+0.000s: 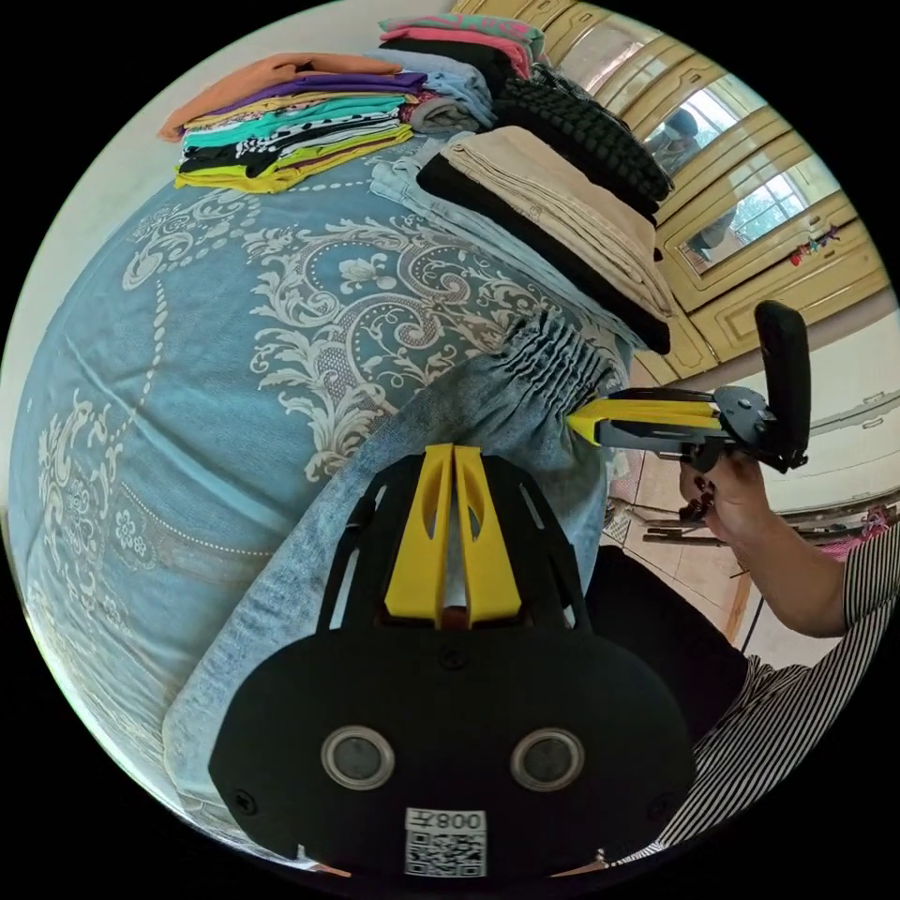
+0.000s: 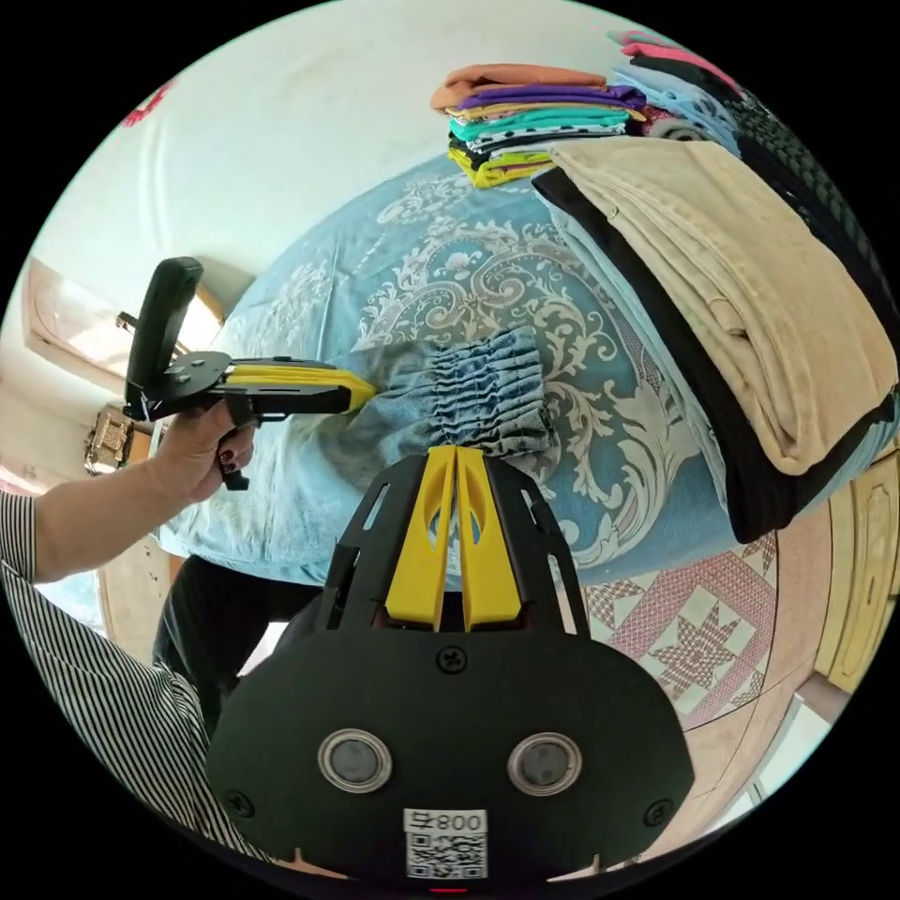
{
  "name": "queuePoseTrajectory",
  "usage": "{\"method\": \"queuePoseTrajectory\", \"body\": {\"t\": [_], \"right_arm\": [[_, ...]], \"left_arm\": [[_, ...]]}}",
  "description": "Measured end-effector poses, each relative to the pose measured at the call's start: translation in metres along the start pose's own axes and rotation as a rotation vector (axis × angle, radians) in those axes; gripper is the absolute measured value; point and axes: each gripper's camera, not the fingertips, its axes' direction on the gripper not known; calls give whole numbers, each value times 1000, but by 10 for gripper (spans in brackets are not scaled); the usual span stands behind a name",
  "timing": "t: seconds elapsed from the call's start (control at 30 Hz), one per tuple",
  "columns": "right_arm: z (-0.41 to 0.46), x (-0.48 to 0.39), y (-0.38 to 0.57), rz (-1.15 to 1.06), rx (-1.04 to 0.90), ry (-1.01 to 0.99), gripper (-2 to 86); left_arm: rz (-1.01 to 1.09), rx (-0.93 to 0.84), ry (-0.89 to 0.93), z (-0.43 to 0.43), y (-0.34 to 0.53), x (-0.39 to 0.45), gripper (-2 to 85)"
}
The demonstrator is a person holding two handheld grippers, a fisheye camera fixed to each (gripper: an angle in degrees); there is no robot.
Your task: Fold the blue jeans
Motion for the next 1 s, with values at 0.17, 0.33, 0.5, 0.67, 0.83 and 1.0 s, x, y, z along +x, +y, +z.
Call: {"method": "queuePoseTrajectory", "body": {"t": [0.17,0.33,0.5,0.67,0.83,1.0], "right_arm": [[17,-34,-4,32,-9,18,0],[31,-103,-9,-90,31,43,0],[109,-167,-19,-213,-174,123,1],[125,-210,-35,-222,-137,88,1],[151,-282,-64,-345,-111,-89,1],[211,-386,-90,-555,-211,-219,2]], "left_arm": [[-98,109,-46,-55,87,-25,1],[-316,32,-159,-63,176,-74,1],[-418,17,-78,-75,232,-104,1],[-461,164,-97,-132,320,-125,1],[-690,214,-158,-169,433,-180,2],[-898,156,-181,-171,537,-216,2]]}}
